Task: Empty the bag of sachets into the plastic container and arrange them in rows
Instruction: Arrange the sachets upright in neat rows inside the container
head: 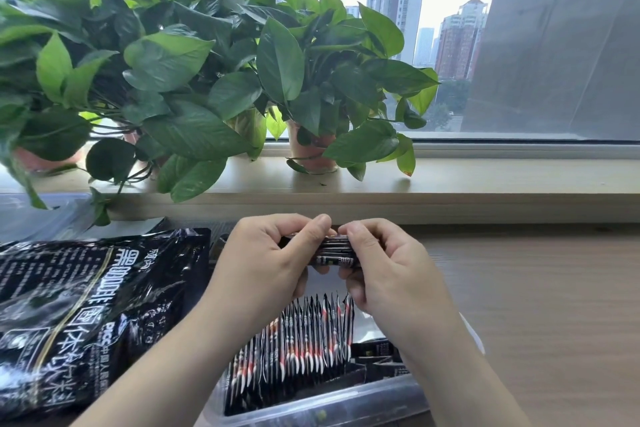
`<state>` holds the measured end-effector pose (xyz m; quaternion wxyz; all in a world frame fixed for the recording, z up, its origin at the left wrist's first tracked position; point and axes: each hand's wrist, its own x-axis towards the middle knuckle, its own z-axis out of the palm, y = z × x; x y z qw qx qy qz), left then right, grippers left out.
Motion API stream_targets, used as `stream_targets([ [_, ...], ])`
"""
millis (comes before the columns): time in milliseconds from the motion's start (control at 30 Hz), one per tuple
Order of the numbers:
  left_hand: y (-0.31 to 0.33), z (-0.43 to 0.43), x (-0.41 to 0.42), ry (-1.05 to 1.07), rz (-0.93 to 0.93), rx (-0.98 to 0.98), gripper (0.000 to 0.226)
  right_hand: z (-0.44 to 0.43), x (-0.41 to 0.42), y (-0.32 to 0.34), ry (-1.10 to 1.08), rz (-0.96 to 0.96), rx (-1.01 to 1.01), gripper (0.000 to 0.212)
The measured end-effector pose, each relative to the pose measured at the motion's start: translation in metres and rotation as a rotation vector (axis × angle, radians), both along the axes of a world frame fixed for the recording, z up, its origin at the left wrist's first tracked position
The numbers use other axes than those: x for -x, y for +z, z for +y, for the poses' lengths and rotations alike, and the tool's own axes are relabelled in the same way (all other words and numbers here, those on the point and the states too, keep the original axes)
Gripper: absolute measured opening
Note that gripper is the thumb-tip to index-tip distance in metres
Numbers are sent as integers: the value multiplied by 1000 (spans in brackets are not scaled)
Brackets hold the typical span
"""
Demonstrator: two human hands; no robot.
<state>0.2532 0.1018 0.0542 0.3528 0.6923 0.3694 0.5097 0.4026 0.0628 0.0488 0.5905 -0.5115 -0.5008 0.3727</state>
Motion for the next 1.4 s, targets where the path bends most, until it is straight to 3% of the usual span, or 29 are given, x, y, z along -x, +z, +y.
stream_targets([
  [100,-2,4,2,37,-84,29,33,-2,-4,3,25,-62,-41,17],
  [300,-4,5,2,23,-125,64,27,-11,-28,11,72,-492,-333,38],
  [567,2,-3,0,-61,-123,76,34,-7,-33,10,28,-472,-489,29],
  [833,2,-2,1,-93,-78,146,45,-3,-35,7,-24,-701,-563,38],
  [933,5,-6,0,-141,-97,176,39,-3,-37,6,21,-619,-516,35],
  [1133,8,-7,-1,-115,-164,158,30,-4,-30,6,200,-259,-174,40],
  [1400,7,-5,-2,-150,-269,229,33,-2,-15,4,225,-19,-151,23],
])
